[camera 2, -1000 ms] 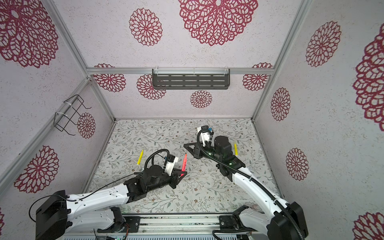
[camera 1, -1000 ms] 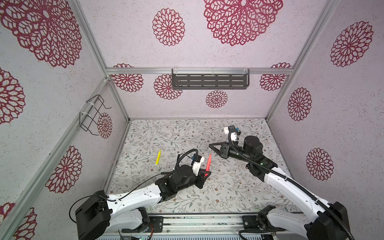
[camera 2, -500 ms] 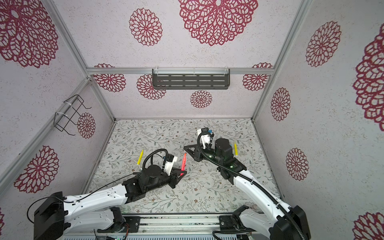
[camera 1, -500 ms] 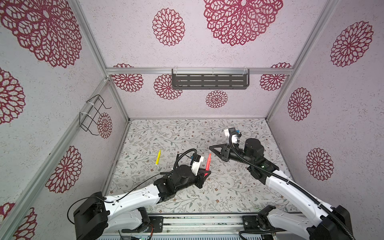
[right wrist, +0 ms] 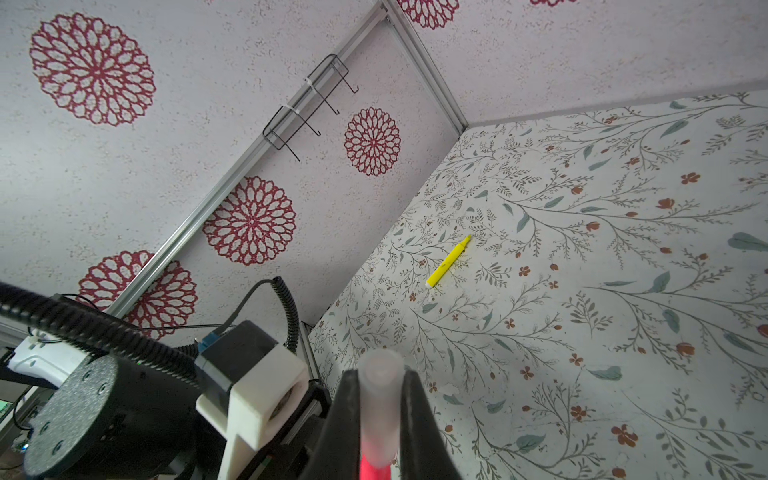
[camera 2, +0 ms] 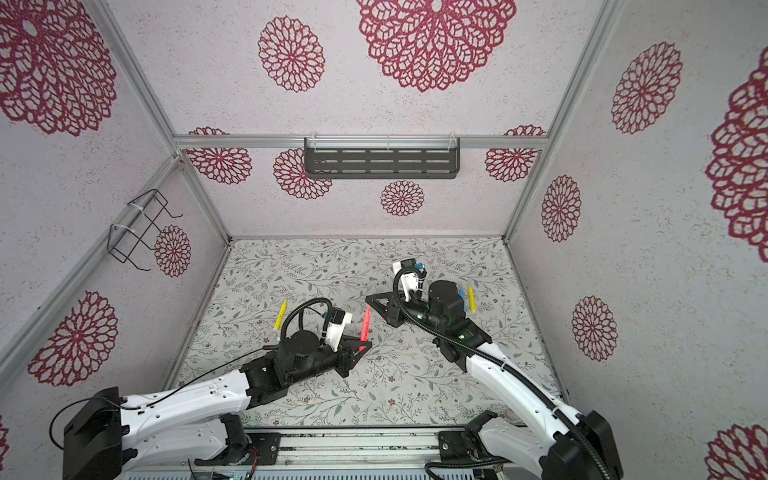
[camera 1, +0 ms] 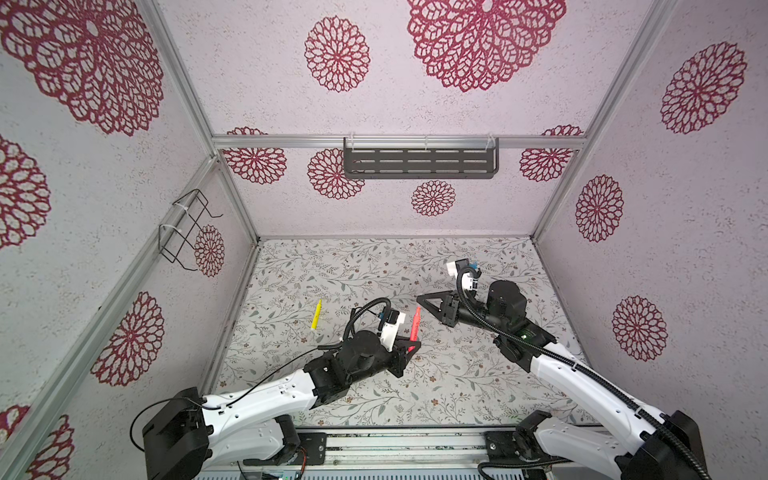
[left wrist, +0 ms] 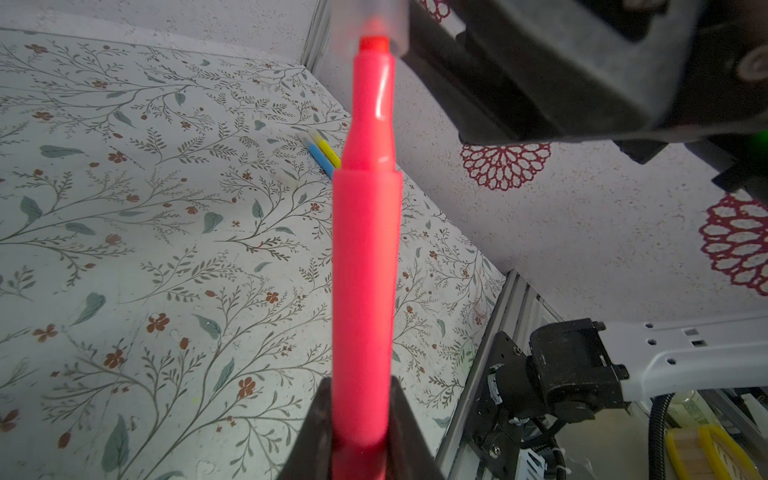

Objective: Insert the pens into the pen caps
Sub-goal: 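Bring the pink cap over the pink highlighter tip with the right gripper, then press the pink cap down onto the highlighter tip with the right gripper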

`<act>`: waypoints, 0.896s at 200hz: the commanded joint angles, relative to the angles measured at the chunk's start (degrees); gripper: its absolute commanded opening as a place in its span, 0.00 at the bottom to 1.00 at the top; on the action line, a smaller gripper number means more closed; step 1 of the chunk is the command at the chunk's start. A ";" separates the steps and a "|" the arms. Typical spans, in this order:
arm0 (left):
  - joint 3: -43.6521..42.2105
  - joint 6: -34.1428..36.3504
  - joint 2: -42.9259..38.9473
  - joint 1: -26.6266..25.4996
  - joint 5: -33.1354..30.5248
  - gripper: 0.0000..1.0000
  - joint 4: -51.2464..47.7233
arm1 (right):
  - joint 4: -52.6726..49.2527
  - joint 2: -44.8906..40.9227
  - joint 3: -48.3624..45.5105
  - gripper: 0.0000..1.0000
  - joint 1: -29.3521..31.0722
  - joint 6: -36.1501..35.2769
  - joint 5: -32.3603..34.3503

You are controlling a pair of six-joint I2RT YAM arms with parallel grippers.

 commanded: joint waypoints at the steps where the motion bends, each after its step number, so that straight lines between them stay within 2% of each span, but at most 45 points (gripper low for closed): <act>1: -0.60 -0.06 -1.23 -0.40 -0.65 0.00 1.11 | 3.36 -1.91 0.12 0.00 0.87 0.32 0.25; 90: -1.51 0.43 -4.55 -0.41 0.31 0.00 1.47 | 2.32 -3.86 -0.20 0.00 3.61 -1.28 0.00; 179: -1.30 1.13 -9.38 -0.41 5.33 0.00 3.92 | 3.96 -6.80 0.09 0.00 6.45 -2.74 -4.13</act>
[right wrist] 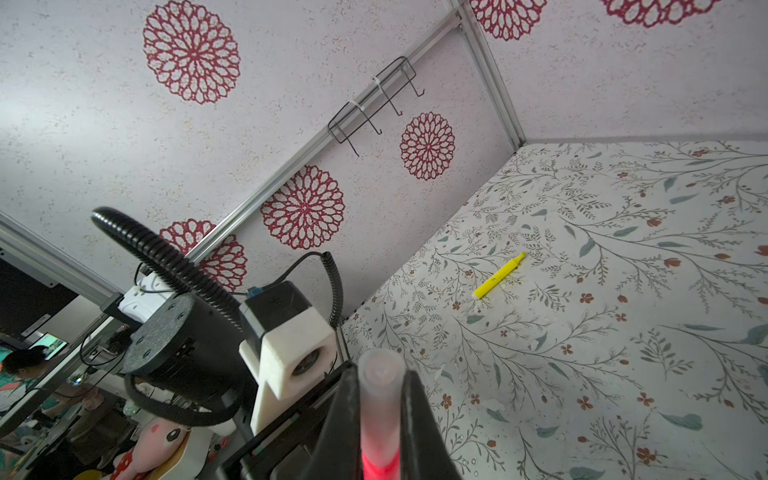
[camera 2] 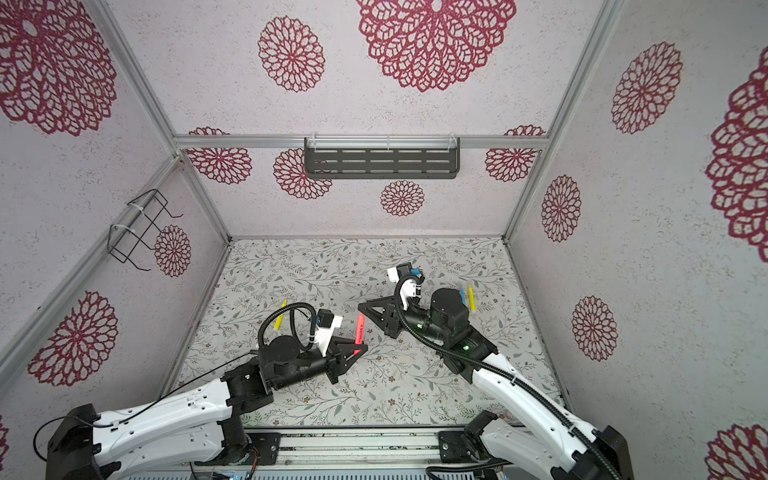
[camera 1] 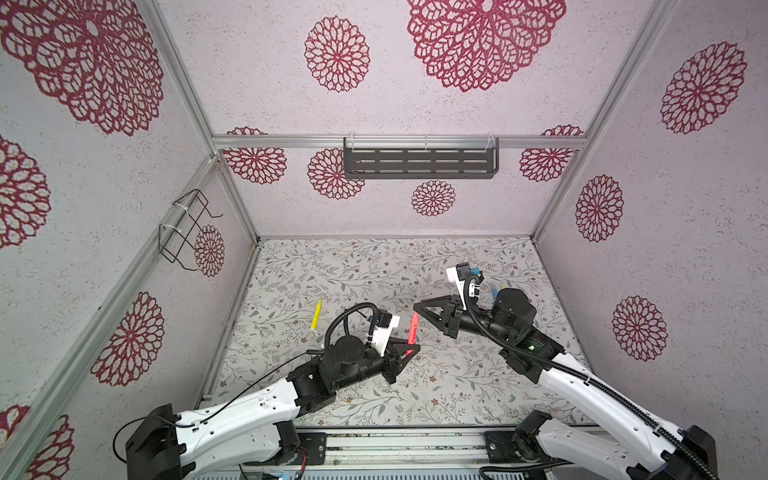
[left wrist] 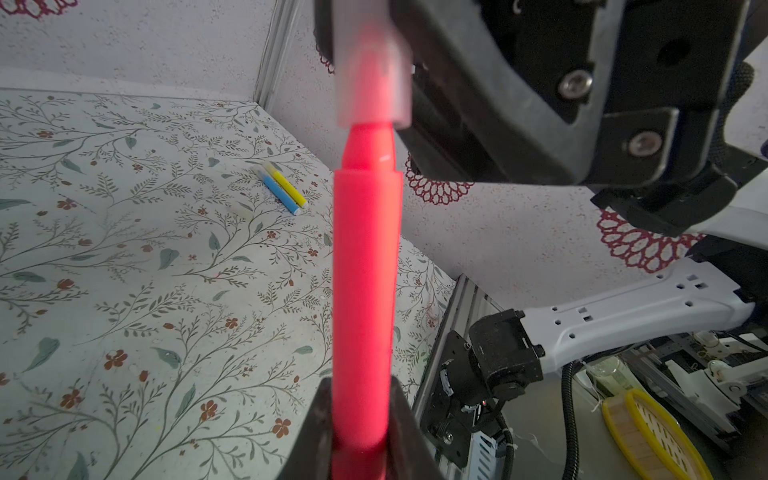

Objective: Insert the pens into the pen caps
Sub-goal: 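Press the pink cap down onto the highlighter tip with the right gripper, then open the right gripper and draw it back from the capped pink highlighter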

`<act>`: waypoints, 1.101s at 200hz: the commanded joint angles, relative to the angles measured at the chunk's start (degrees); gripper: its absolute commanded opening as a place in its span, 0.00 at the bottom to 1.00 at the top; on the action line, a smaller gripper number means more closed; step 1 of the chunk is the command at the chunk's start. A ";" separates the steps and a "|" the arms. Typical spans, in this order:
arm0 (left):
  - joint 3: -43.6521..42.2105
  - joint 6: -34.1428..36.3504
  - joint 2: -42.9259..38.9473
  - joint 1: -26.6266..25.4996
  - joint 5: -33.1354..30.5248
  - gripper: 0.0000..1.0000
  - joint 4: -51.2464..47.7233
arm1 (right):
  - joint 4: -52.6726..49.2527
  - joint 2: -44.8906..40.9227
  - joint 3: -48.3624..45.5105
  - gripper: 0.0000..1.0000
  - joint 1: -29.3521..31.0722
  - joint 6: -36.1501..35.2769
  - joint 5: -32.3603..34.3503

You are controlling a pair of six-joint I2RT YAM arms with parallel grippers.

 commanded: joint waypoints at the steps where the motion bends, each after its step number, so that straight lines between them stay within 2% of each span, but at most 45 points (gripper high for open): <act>1: 0.80 0.23 -0.83 0.00 1.01 0.00 2.83 | 2.72 -1.57 0.16 0.00 1.26 -2.12 -2.58; 109: 1.33 0.50 -4.38 0.00 2.37 0.00 3.49 | 5.31 -3.43 -1.27 0.01 4.01 -2.45 -4.30; 113: 1.29 0.51 -4.43 0.00 2.32 0.00 3.46 | 5.16 -3.57 -1.27 0.06 4.10 -2.47 -4.23; 126: 1.26 0.72 -4.65 0.00 2.12 0.00 3.40 | 4.87 -4.35 -1.31 0.32 4.28 -2.63 -3.63; 135: 1.17 0.93 -4.64 0.00 1.73 0.00 3.14 | 4.63 -4.93 -1.37 0.41 4.28 -2.82 -3.04; 161: 1.74 1.77 -4.46 0.00 0.48 0.00 0.89 | 2.93 -6.72 -0.40 0.54 4.28 -3.68 -1.50; 167: 1.86 2.00 -4.43 -0.10 0.38 0.00 0.56 | 2.28 -7.18 -0.10 0.63 4.28 -3.97 -0.92; 192: 2.14 2.77 -4.98 -0.36 -0.68 0.00 -0.80 | -0.05 -9.77 0.14 0.68 4.28 -4.62 2.65; 207: 2.40 3.39 -5.26 -0.84 -2.03 0.00 -2.01 | -3.84 -11.12 0.67 0.73 4.28 -5.13 8.48; 213: 2.42 3.73 -5.34 -1.24 -2.68 0.00 -2.24 | -5.79 -11.51 1.07 0.96 4.28 -5.39 10.49; 220: 2.53 4.19 -5.36 -1.86 -3.88 0.00 -2.67 | -8.19 -11.84 1.86 0.99 4.28 -5.44 13.12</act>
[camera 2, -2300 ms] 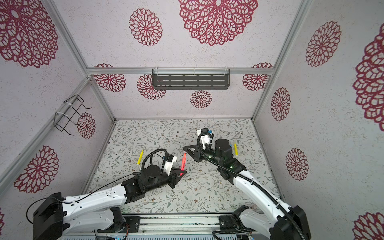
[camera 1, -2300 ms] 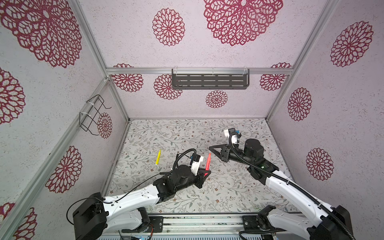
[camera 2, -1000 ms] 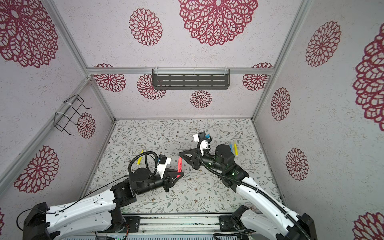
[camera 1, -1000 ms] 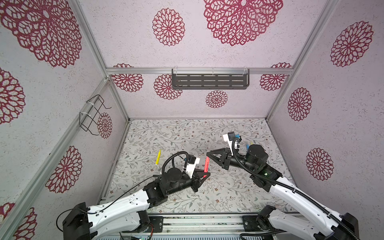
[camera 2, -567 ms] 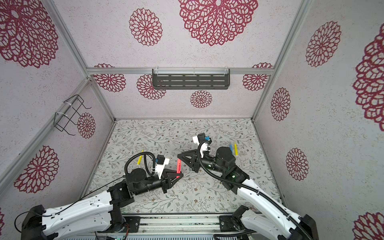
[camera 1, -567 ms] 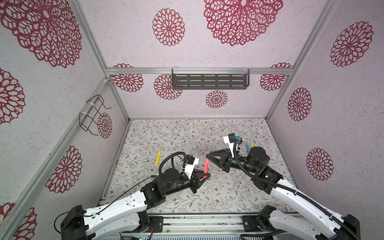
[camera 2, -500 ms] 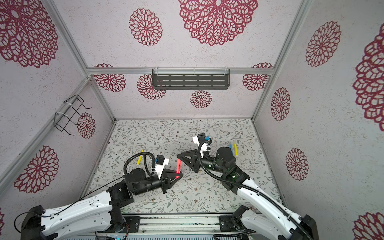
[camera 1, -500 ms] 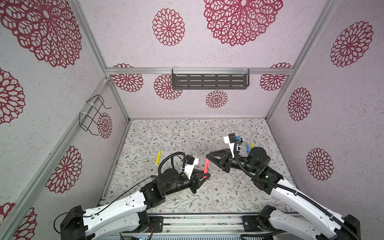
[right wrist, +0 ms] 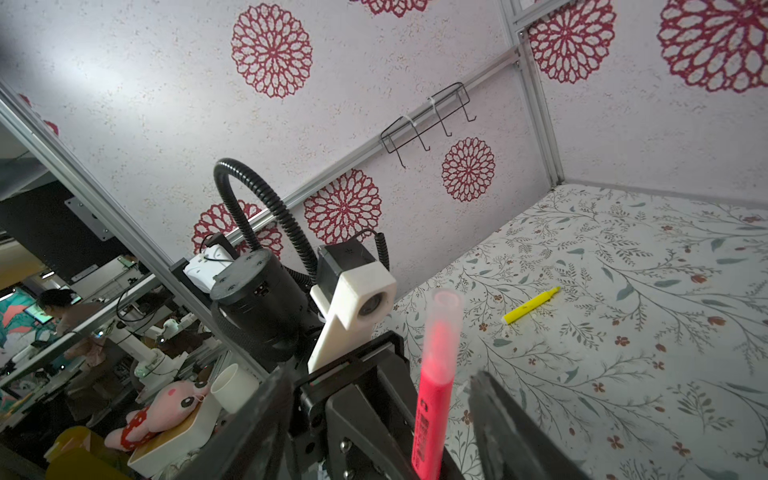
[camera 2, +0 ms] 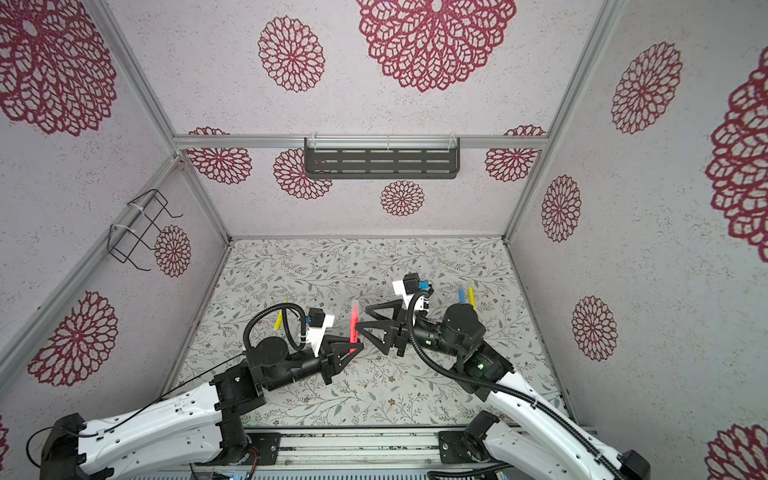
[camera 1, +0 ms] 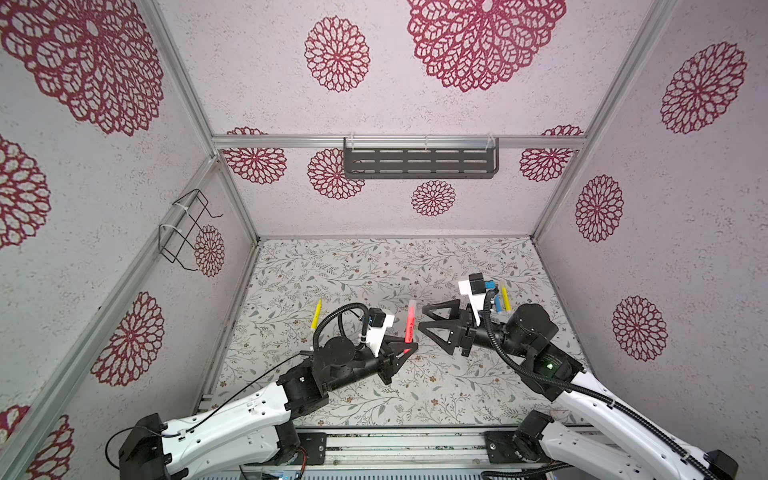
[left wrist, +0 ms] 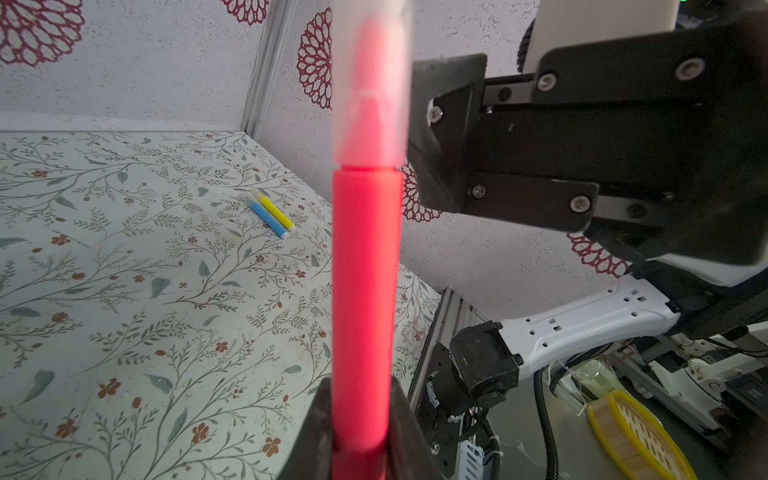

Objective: Insert the pens into the pen caps
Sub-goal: 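Open the right gripper and draw it back from the capped pink highlighter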

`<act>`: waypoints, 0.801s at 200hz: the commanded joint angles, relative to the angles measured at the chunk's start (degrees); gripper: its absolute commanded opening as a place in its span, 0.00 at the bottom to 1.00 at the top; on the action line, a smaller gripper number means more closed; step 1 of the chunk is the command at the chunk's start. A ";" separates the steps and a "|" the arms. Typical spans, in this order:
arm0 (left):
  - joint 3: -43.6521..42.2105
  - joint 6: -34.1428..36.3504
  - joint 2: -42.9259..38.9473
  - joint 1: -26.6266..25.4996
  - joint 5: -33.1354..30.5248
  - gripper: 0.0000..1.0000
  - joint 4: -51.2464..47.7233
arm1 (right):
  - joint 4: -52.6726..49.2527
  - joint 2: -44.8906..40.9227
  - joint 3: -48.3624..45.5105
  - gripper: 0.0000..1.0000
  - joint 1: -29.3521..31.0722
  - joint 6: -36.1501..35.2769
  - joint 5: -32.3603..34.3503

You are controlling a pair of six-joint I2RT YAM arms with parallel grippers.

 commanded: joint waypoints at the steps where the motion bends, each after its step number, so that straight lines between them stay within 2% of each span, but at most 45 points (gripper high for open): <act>1: 2.01 2.21 -1.14 -1.46 -3.68 0.00 -1.36 | -5.89 -2.11 3.27 0.99 0.15 -1.75 9.48; 18: 3.02 3.91 -0.90 -3.62 -7.19 0.00 -3.44 | -8.74 -3.15 4.21 0.99 0.15 0.22 13.06; 38: 4.13 5.69 -0.60 -6.37 -10.61 0.00 -4.69 | -4.02 -6.03 1.14 0.99 0.09 5.13 15.21; 61: 4.32 6.31 -1.00 -8.70 -12.35 0.00 -4.54 | -3.22 -7.90 0.41 0.99 0.13 5.08 17.54; 115: 3.44 6.23 -2.72 -16.72 -19.26 0.00 -4.85 | -9.17 -4.03 7.98 0.99 0.86 6.68 12.66; 129: 3.42 6.00 -2.66 -19.42 -22.08 0.00 -5.11 | -12.79 -2.56 10.83 0.99 3.03 5.26 14.95; 160: 2.36 4.60 -2.12 -23.62 -26.12 0.00 -4.41 | -23.82 0.93 17.78 0.99 8.66 1.29 26.23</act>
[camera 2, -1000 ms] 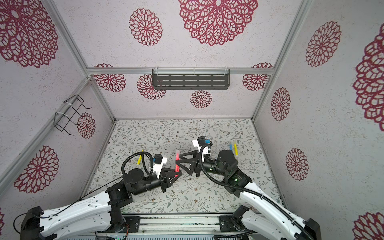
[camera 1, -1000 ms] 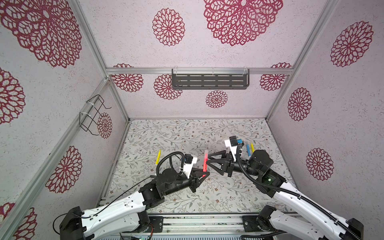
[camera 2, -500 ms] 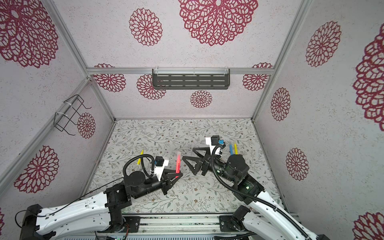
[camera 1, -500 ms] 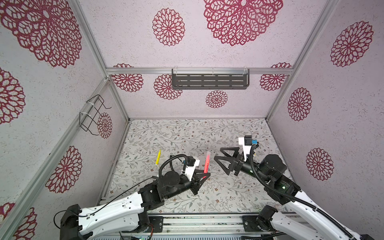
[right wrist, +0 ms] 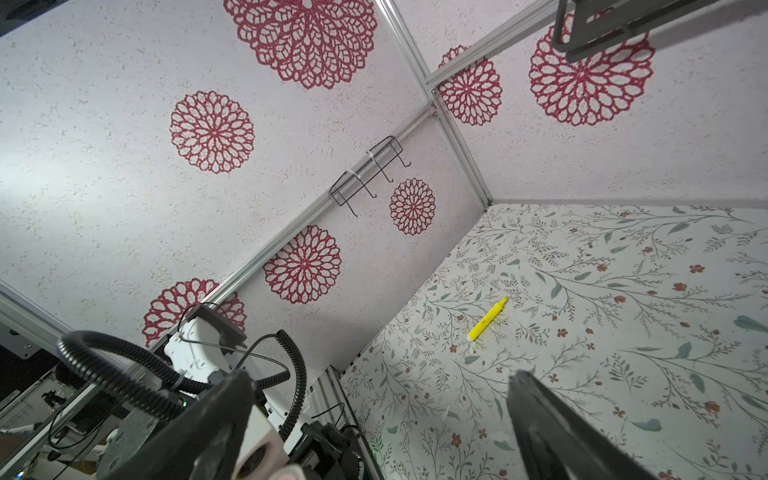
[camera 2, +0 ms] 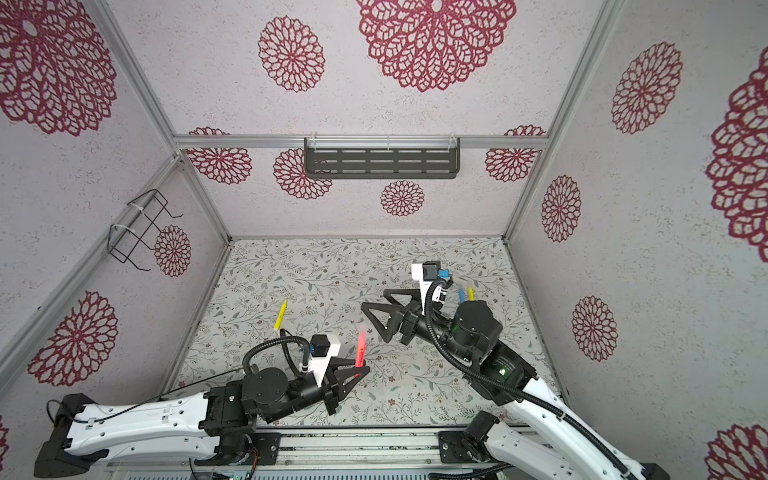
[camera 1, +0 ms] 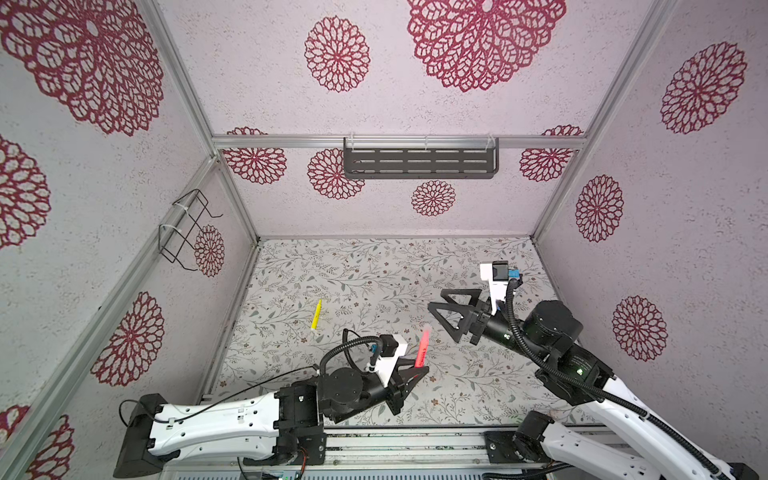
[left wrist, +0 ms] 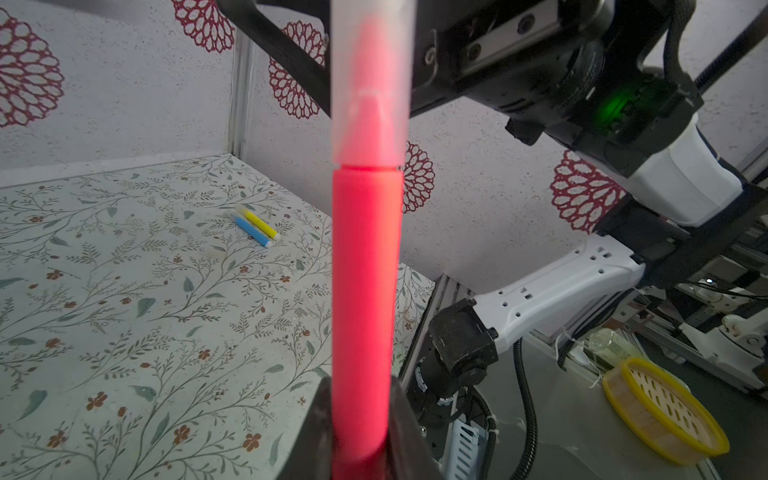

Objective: Insert the pens into the pen caps

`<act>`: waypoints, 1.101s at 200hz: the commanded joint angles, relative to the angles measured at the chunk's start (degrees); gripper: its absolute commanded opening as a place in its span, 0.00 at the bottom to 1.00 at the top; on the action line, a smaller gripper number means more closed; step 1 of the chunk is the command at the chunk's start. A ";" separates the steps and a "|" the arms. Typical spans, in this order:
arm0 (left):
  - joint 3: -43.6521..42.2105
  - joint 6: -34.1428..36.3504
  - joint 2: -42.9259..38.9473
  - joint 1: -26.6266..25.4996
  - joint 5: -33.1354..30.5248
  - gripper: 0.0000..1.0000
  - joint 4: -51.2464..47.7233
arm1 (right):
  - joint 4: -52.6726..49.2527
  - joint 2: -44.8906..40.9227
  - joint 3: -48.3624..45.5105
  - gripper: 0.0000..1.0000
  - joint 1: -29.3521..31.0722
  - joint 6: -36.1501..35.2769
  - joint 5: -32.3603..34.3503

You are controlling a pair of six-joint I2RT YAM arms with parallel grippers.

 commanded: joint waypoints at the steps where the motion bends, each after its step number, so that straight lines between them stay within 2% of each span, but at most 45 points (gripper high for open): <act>1: -0.89 -0.63 0.07 -2.50 -5.39 0.00 0.38 | -7.98 1.44 5.35 0.99 3.14 -2.86 8.82; 47: -1.19 -1.69 1.26 -4.04 -6.50 0.00 2.05 | -11.89 1.98 6.08 0.99 7.12 -2.94 15.12; 85: -2.26 0.16 0.76 -3.79 -8.79 0.00 1.59 | -11.66 -0.56 3.33 0.97 7.50 -5.90 15.09; 103: -2.99 -0.62 1.04 -2.72 -7.66 0.00 2.49 | -11.74 -1.55 2.04 0.94 7.53 -6.44 14.48; 120: -3.03 -1.33 2.32 -1.56 -6.04 0.00 3.34 | -11.64 -2.56 0.86 0.89 7.60 -6.65 14.38; 131: -2.52 -1.92 3.37 -0.84 -5.02 0.00 3.17 | -11.09 -3.36 -0.03 0.80 7.59 -6.63 14.36; 163: -1.61 -2.90 5.70 1.56 -2.01 0.00 3.60 | -10.71 -4.47 -0.54 0.64 7.56 -7.94 13.35; 190: -1.13 -3.36 6.60 2.63 -0.96 0.00 3.93 | -10.53 -4.42 -0.63 0.62 7.54 -8.42 13.59; 203: -1.53 -3.36 7.25 2.98 -0.88 0.00 5.33 | -10.74 -4.19 -0.63 0.56 7.62 -8.73 13.95; 220: -1.26 -3.45 8.43 3.68 -0.44 0.00 6.14 | -11.58 -3.43 -0.53 0.55 7.61 -9.42 13.82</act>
